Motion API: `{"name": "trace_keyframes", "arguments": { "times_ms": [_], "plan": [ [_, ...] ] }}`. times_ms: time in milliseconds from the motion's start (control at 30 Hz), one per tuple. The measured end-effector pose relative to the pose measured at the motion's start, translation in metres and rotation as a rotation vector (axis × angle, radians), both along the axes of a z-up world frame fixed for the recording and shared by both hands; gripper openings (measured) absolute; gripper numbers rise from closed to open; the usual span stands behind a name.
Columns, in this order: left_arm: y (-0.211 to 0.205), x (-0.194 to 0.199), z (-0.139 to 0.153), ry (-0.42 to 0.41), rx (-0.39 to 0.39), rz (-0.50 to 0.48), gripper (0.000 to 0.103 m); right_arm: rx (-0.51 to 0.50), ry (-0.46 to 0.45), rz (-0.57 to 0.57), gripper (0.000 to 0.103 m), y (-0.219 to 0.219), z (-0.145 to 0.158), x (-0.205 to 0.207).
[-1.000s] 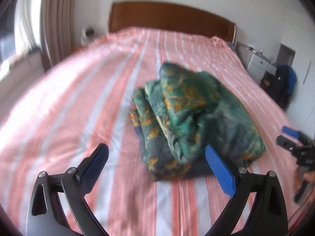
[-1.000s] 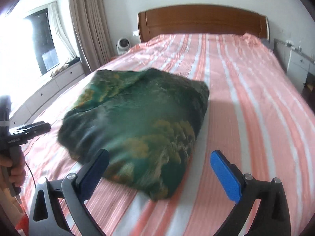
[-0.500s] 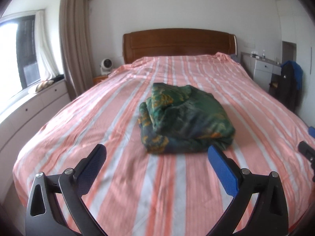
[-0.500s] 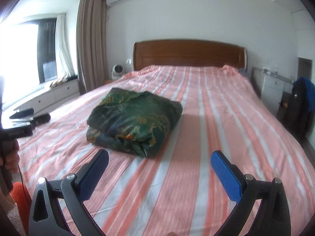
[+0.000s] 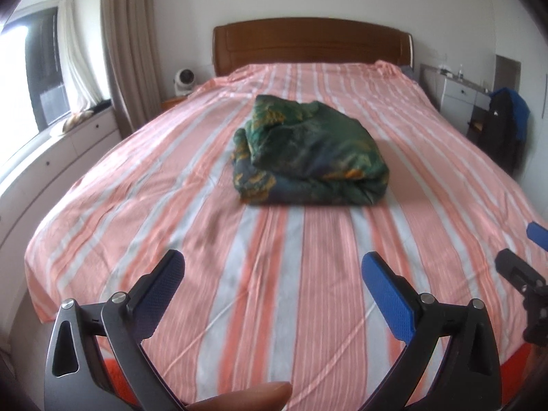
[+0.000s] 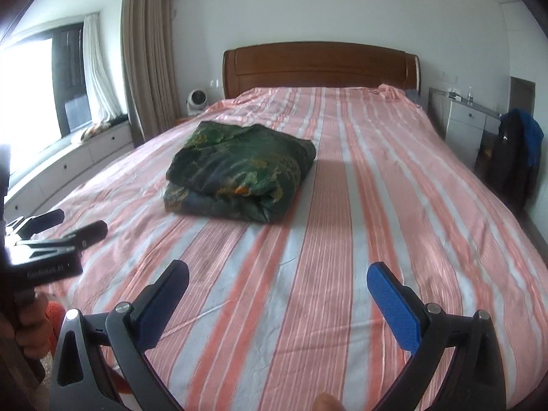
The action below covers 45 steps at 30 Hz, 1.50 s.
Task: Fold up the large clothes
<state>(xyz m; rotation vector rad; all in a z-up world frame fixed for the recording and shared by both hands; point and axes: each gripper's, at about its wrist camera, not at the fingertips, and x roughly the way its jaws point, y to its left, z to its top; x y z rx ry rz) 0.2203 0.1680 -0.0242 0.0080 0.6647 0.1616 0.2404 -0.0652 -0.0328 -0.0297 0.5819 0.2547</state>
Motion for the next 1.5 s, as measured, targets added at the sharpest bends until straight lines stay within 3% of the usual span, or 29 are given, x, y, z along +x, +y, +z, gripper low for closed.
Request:
{"name": "trace_keyframes", "arguments": {
  "times_ms": [367, 600, 833, 1067, 1333, 1500],
  "plan": [
    [-0.004, -0.025, 0.003, 0.088, 0.044, -0.026, 0.103, -0.072, 0.077, 0.027, 0.102, 0.029, 0.0, -0.025],
    [-0.006, -0.045, 0.014, 0.09, 0.042, -0.045, 0.103, -0.034, 0.161, 0.034, 0.102, 0.034, 0.006, -0.048],
    [-0.014, -0.048, 0.024, 0.101, 0.021, -0.054, 0.103, -0.068, 0.134, -0.01, 0.102, 0.037, 0.024, -0.059],
    [-0.017, -0.054, 0.028, 0.092, 0.064, -0.047, 0.103, -0.105, 0.126, -0.015, 0.102, 0.042, 0.024, -0.066],
    [-0.021, -0.053, 0.028, 0.104, 0.052, -0.054, 0.103, -0.126, 0.141, -0.003, 0.102, 0.04, 0.019, -0.073],
    [-0.022, -0.053, 0.027, 0.106, 0.005, -0.08, 0.103, -0.118, 0.149, -0.023, 0.102, 0.034, 0.015, -0.069]
  ]
}}
